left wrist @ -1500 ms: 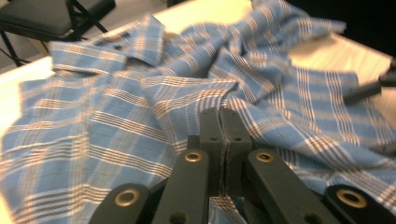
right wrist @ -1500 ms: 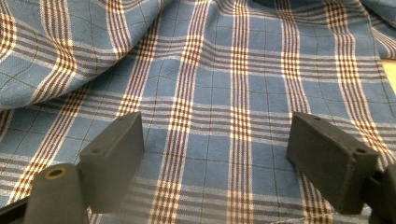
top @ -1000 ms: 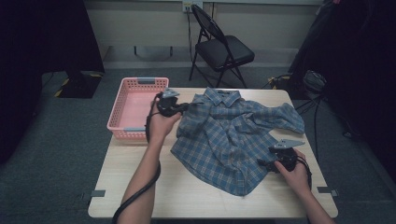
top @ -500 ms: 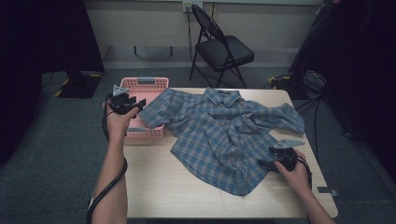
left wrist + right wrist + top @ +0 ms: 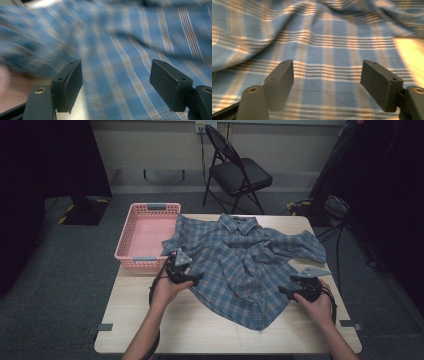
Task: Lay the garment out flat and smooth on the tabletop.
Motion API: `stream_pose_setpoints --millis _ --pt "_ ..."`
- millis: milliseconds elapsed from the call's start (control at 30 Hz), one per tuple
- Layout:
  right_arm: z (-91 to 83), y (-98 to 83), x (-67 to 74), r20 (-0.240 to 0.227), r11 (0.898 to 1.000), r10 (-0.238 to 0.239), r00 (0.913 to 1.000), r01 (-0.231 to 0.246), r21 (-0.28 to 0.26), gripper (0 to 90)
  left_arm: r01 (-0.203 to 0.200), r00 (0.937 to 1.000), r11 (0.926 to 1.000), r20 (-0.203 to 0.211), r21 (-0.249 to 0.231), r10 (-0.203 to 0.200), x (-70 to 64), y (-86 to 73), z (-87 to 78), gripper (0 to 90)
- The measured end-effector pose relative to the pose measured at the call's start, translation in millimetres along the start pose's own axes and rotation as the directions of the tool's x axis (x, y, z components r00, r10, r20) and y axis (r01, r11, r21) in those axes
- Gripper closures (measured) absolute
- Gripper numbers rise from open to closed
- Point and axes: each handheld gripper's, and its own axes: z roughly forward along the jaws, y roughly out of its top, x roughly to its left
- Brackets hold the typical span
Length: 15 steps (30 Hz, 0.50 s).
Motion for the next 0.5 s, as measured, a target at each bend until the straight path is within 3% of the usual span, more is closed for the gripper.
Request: stream_pose_setpoints --millis 100,267,433,500 --pt "5.0 1.0 -6.5 0.044 1.0 0.013 0.999 -0.014 0.015 27.5 -0.002 0.9999 0.9996 0.016 0.029 0.001 -12.6 -13.0 12.2 25.9" --pt "10.2 -2.2 -10.4 0.035 0.999 0.032 0.9989 -0.033 0.026 33.1 0.007 0.9996 0.999 0.028 0.045 -0.008 -20.0 -20.8 19.2 25.2" --pt "5.1 -4.4 -8.8 0.002 1.0 0.025 0.9997 -0.025 0.015 63.3 0.003 0.9995 0.9977 0.03 0.068 -0.005 -21.7 -21.9 22.2 24.1" --pt "3.3 -6.2 -8.9 -0.003 0.999 0.032 0.9995 -0.032 0.008 70.2 0.0 0.9994 0.997 0.034 0.078 -0.003 -22.8 -23.8 23.5 24.0"
